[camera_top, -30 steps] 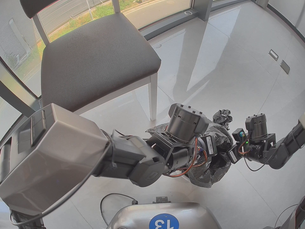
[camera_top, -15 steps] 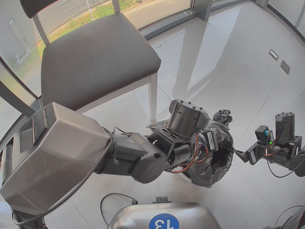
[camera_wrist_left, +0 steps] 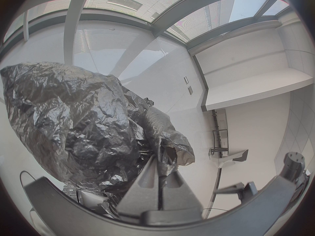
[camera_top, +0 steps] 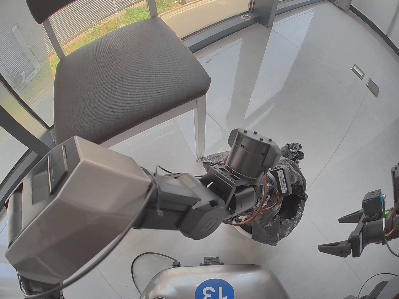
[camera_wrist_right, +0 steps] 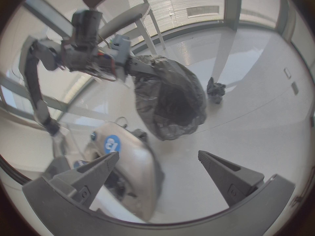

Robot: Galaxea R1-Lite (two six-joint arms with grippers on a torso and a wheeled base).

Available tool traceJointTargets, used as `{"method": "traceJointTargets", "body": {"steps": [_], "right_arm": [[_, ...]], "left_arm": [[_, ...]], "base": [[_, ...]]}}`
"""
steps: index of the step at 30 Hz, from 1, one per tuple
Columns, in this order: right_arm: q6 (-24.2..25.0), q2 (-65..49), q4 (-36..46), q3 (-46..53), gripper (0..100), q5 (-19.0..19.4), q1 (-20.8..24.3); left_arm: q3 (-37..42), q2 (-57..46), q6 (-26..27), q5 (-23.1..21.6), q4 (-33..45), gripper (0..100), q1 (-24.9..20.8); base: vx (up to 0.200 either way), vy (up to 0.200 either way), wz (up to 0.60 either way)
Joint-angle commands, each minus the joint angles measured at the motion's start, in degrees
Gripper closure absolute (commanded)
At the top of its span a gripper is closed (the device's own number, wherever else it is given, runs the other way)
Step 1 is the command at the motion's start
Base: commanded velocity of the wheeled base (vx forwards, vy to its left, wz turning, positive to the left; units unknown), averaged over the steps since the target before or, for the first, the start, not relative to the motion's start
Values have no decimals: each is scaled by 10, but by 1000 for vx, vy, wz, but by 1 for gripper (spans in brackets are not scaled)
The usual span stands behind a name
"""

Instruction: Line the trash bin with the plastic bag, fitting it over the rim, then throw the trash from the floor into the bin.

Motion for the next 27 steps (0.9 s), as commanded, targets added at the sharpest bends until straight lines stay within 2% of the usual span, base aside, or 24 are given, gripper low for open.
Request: {"method": "traceJointTargets", "body": {"steps": [1, 9, 10, 13, 27], "right_arm": [[56, -65, 39, -25, 0, 43, 33], [56, -1, -25, -10, 0, 37, 21], [55, 12, -36, -9, 100, 34, 18], [53, 42, -68, -3, 100, 33, 17], [21, 107, -80, -7, 100, 34, 18]], "left_arm": [[-3, -8, -1, 4, 1, 100, -3], [5, -23, -1, 4, 1, 100, 1], [6, -24, -1, 4, 1, 100, 1], [10, -32, -2, 3, 1, 100, 2], [2, 2, -3, -4, -26, 100, -1]], "base": [[0, 0, 0], [0, 0, 0], [0, 0, 0], [0, 0, 0], [0, 0, 0]]}}
